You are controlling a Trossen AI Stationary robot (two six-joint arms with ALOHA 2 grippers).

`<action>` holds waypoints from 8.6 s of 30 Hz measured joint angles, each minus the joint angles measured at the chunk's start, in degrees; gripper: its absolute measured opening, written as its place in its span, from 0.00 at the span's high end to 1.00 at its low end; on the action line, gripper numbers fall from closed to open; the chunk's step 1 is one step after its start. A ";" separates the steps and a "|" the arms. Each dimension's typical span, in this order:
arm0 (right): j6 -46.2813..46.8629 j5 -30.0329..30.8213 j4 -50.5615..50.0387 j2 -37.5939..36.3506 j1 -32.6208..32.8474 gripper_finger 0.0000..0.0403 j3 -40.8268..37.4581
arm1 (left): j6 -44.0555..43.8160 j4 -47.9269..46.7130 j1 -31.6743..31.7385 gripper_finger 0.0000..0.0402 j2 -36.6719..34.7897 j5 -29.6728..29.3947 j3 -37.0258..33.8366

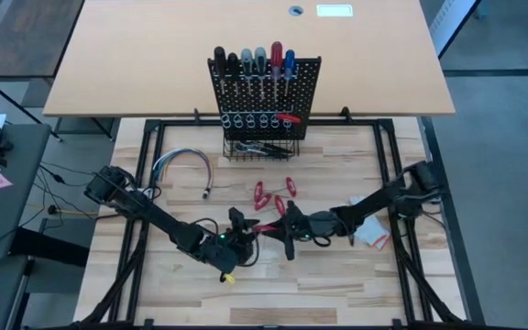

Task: Hang tools onto peg board
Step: Hang the red allen wrench on the pegboard

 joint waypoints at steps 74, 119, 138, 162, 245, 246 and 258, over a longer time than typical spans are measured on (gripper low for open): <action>-30.14 12.29 -41.81 -11.03 -32.06 0.51 23.78 | -23.12 -2.42 0.26 0.33 0.00 1.99 -8.26; 11.97 0.18 -63.65 -5.35 -1.19 0.52 8.59 | -27.04 -2.86 4.43 0.33 0.00 11.60 -8.24; 15.27 8.17 -58.40 8.50 -2.55 0.97 16.20 | -28.99 -5.06 4.56 0.33 -0.14 12.42 -8.26; -15.95 11.24 26.85 7.45 1.17 1.00 -1.64 | -20.14 42.41 -2.01 0.33 -15.94 3.83 -30.01; -7.76 25.74 -33.19 -15.55 5.46 0.47 7.70 | -9.93 18.36 5.94 1.00 -15.02 -5.99 -11.58; -8.55 26.81 -33.12 -15.23 5.19 0.47 7.98 | -11.33 17.31 6.57 1.00 -15.02 -6.17 -11.58; -20.47 28.37 -33.00 -5.94 0.53 0.49 19.65 | -13.89 15.16 7.81 1.00 -14.97 -6.08 -11.58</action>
